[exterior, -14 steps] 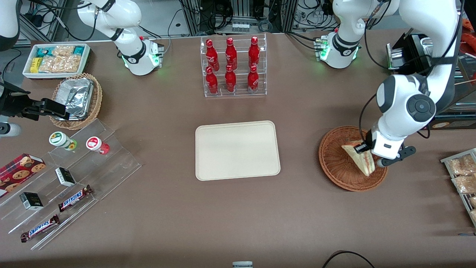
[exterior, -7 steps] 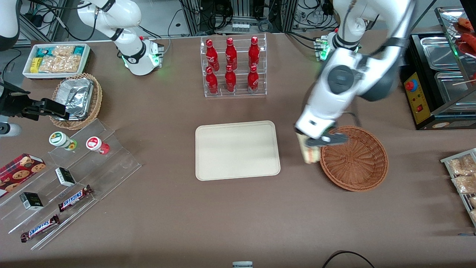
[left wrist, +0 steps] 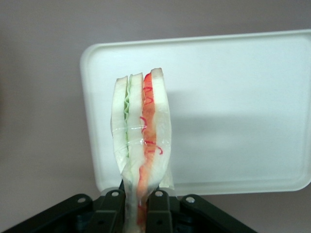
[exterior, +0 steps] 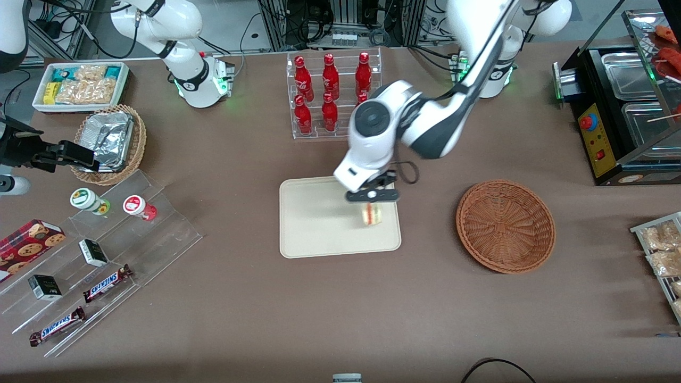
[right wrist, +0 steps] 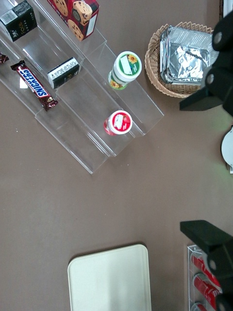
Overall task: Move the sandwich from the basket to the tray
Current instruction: 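Lower the sandwich onto the tray and open the left gripper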
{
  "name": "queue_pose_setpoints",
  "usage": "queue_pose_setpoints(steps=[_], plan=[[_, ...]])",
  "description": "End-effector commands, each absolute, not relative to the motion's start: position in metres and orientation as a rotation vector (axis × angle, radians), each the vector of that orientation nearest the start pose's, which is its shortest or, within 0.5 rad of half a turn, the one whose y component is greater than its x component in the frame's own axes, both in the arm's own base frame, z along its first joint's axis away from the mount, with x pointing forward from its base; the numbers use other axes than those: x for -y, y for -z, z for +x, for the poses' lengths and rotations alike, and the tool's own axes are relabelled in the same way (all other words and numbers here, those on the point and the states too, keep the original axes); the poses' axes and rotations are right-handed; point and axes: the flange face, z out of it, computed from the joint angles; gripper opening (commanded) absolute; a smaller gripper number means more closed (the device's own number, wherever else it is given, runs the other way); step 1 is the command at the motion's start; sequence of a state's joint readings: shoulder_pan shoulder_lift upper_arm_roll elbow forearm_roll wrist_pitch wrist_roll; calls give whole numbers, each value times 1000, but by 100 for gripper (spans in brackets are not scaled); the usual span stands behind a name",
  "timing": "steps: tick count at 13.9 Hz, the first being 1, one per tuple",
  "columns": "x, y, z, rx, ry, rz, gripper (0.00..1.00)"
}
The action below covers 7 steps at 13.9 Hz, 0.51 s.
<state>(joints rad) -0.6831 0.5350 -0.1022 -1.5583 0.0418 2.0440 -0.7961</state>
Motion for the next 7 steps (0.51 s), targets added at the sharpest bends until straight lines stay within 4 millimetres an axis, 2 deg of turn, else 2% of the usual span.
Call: queue_pose_setpoints(steps=[1,3,7], plan=[[510,-307,509,9,-33,-3123,0],[532,-289,495,-48,12,-3153,0],[546,-253,485,-89,15,-3158,0]])
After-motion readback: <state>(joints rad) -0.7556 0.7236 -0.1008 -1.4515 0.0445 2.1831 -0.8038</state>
